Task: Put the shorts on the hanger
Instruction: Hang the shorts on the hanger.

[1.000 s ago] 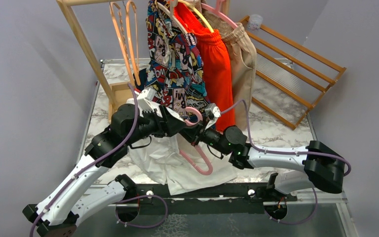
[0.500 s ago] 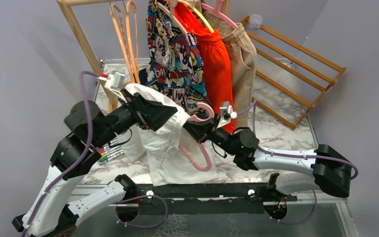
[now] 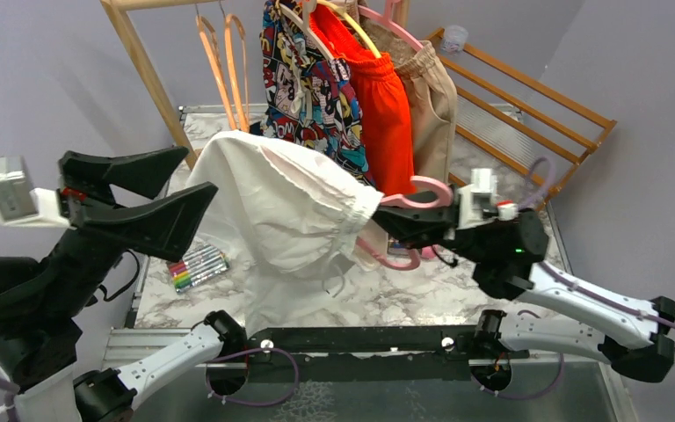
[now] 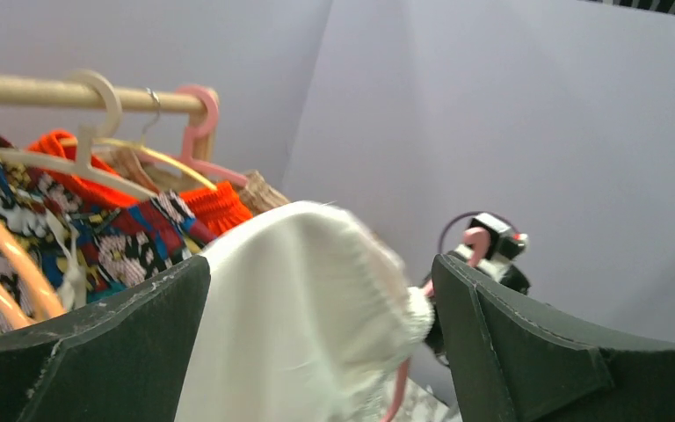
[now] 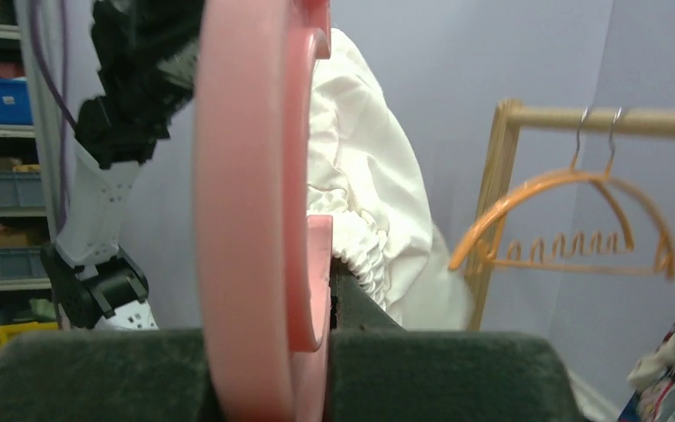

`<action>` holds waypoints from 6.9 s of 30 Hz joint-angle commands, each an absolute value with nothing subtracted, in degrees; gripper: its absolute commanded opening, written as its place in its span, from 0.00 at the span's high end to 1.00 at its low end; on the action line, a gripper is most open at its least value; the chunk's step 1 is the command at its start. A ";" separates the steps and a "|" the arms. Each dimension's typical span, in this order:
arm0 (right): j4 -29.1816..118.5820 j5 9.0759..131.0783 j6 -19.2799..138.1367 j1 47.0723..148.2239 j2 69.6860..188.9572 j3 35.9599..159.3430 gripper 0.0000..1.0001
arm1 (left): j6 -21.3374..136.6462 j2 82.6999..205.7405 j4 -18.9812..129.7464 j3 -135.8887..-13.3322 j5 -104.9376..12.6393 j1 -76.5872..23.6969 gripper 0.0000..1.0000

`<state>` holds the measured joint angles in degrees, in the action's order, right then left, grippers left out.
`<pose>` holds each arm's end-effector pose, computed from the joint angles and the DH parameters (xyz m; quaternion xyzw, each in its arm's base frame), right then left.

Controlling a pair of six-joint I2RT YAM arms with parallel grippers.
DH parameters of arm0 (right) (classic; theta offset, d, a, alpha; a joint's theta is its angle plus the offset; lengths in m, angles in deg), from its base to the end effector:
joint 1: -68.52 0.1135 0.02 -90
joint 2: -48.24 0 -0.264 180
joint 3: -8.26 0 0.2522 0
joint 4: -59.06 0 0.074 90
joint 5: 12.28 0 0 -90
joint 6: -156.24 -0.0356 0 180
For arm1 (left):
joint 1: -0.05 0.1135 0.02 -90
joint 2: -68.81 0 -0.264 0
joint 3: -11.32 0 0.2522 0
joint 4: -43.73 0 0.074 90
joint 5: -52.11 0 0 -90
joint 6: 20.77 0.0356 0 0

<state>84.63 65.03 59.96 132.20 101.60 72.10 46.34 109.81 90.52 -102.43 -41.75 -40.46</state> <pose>0.0809 0.1813 0.4352 -0.3029 0.3481 0.5489 0.6970 -0.0061 0.0021 0.5755 0.1094 0.5193 -0.4605 0.7116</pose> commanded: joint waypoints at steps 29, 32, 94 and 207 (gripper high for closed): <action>49.51 71.18 68.74 132.22 73.77 68.02 0.99 | 62.43 114.14 78.28 -95.37 -60.58 -40.55 0.07; 48.99 71.33 67.53 132.18 72.30 65.37 0.99 | 60.68 116.09 76.42 -93.58 -68.90 -40.54 0.07; 43.82 52.94 65.18 132.20 86.88 63.28 0.99 | 89.15 124.94 103.10 -71.32 -57.72 -64.65 0.23; 24.05 102.23 22.16 132.22 91.94 74.97 0.32 | 75.48 96.65 82.29 -64.24 -38.83 -64.62 1.00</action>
<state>25.98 103.30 23.65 132.05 87.44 70.59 76.50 97.63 87.57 -64.42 -37.31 -64.63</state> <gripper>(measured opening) 0.678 0.080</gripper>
